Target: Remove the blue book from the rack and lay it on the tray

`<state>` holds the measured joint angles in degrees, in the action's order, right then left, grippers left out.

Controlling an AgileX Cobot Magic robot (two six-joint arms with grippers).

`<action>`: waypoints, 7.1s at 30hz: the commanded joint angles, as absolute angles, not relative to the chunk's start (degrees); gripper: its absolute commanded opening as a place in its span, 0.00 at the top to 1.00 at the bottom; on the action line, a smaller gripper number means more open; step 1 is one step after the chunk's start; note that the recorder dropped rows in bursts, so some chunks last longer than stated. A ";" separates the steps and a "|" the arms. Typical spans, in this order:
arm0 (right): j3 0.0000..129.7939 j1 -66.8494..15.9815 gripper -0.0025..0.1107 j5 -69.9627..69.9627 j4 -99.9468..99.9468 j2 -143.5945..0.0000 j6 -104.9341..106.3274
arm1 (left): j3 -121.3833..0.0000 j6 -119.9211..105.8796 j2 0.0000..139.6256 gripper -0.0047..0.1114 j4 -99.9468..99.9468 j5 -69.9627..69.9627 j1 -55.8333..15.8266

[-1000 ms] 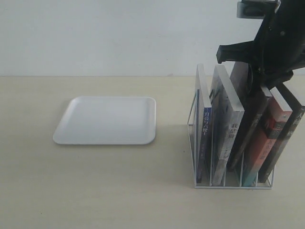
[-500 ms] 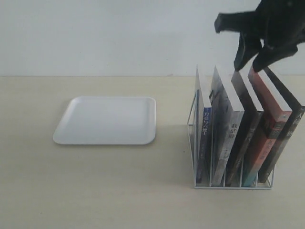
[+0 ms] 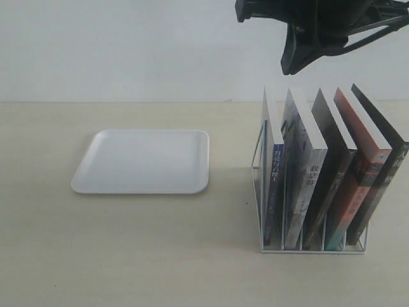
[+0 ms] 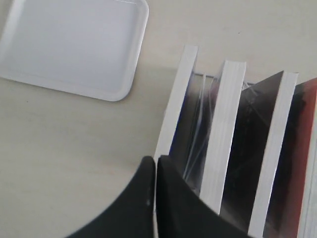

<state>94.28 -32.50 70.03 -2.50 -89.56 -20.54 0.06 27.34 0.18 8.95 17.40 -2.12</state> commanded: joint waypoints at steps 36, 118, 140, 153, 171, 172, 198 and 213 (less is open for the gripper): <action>94.62 -33.84 0.68 69.96 -1.87 -96.48 -24.90 | 0.00 27.29 0.00 0.92 8.98 16.75 -2.06; 97.29 -33.71 0.98 69.96 -3.23 -90.43 -24.77 | 0.00 27.29 0.00 0.92 8.98 16.75 -2.06; 97.29 -33.71 0.98 66.28 2.09 -79.38 -21.00 | 0.00 27.29 0.00 0.92 8.98 16.75 -2.06; 97.29 -46.54 0.98 42.23 32.65 -95.31 1.87 | 0.00 27.29 0.00 0.92 8.98 16.75 -2.06; 132.85 -50.98 0.98 69.96 -23.68 -120.64 -16.87 | 0.00 27.29 0.00 0.92 8.98 16.75 -2.06; 133.02 -50.98 0.98 69.96 -24.55 -121.53 -16.06 | 0.00 27.29 0.00 0.92 8.98 16.75 -2.06; 133.24 -48.18 0.98 69.96 -21.72 -128.35 -21.44 | 0.00 27.29 0.00 0.92 8.98 16.75 -2.06; 133.24 -43.48 0.98 69.96 -10.10 -127.83 -22.50 | 0.00 27.29 0.00 0.92 8.98 16.75 -2.06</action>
<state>132.52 -43.89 71.09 -11.71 -129.15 -22.58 0.06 27.34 0.18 8.95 17.40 -2.12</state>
